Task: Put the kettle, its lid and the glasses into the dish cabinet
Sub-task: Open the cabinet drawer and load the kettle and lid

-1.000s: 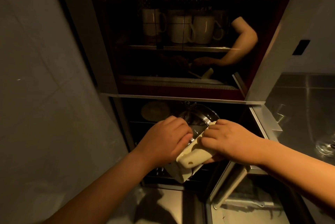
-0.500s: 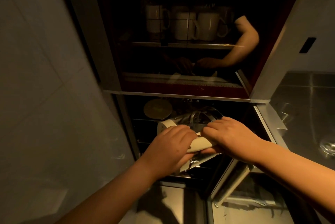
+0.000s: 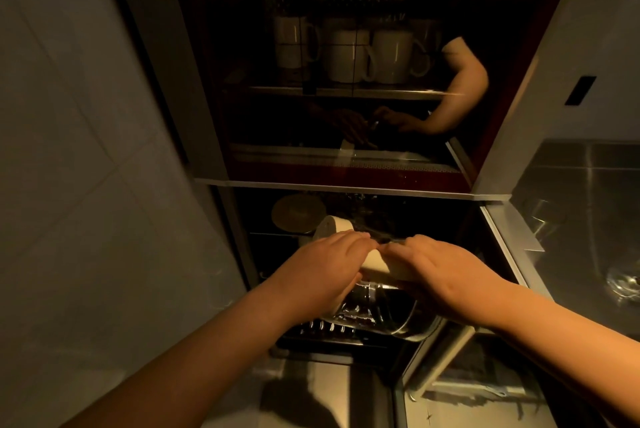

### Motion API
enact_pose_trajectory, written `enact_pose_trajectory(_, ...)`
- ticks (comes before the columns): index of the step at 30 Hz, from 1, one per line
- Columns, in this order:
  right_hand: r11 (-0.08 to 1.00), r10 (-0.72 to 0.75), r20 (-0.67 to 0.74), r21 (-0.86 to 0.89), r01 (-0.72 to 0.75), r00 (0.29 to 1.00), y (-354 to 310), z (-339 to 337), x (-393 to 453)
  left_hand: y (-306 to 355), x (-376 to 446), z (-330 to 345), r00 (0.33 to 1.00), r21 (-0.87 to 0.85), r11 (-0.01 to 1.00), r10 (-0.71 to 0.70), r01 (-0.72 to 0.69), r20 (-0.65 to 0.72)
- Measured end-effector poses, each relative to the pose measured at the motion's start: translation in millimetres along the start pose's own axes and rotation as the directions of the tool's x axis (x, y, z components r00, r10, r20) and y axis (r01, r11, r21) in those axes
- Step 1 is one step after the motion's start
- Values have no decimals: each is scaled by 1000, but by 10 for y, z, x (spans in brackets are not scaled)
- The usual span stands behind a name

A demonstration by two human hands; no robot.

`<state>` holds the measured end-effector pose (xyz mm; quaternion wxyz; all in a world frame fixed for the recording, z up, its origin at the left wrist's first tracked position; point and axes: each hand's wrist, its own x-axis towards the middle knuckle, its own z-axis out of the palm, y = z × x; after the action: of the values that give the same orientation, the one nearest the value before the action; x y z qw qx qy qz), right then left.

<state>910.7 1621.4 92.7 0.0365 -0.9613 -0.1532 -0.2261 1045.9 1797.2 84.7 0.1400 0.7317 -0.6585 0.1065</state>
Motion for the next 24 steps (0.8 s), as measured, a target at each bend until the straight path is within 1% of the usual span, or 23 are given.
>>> enact_pose_trajectory(3,998,-48,34,-48,50,998,-51,22,-6,-43,34,3,999,-22,999,31,-30,39)
enact_pose_trajectory(5,997,61,87,32,-64,994,-90,61,-11,-77,54,-4,997,-31,998,49,-47,52)
enact_pose_trajectory(6,992,94,105,71,-101,990,-94,88,-17,-93,62,-6,997,-30,998,54,-52,61)
enact_pose_trajectory(7,984,118,136,117,-134,984,-110,107,-31,-112,71,-8,996,-26,998,58,-56,67)
enact_pose_trajectory(8,984,113,153,120,-132,982,-123,104,-37,-124,76,-10,996,-19,998,58,-57,69)
enact_pose_trajectory(10,996,87,115,22,-90,990,-157,68,-15,-141,83,-20,996,-9,998,55,-55,76)
enact_pose_trajectory(11,998,45,94,-41,-42,995,-207,47,7,-145,86,-26,995,-6,998,60,-60,77)
enact_pose_trajectory(12,995,57,93,-82,-49,994,-263,22,34,-146,87,-38,995,-8,998,69,-68,78)
enact_pose_trajectory(15,977,178,93,-140,-164,980,-410,2,136,-143,100,-84,993,-48,995,87,-83,75)
enact_pose_trajectory(17,965,221,81,-164,-206,972,-450,7,179,-138,109,-112,993,-53,995,90,-87,72)
enact_pose_trajectory(20,941,313,91,-165,-295,945,-474,3,219,-136,121,-117,994,-54,994,94,-91,47)
enact_pose_trajectory(22,929,342,92,-178,-323,935,-462,21,215,-118,116,-100,998,-84,995,63,-62,10)
enact_pose_trajectory(24,922,360,83,-183,-341,929,-443,46,208,-85,103,-56,998,-124,992,-24,17,-57)
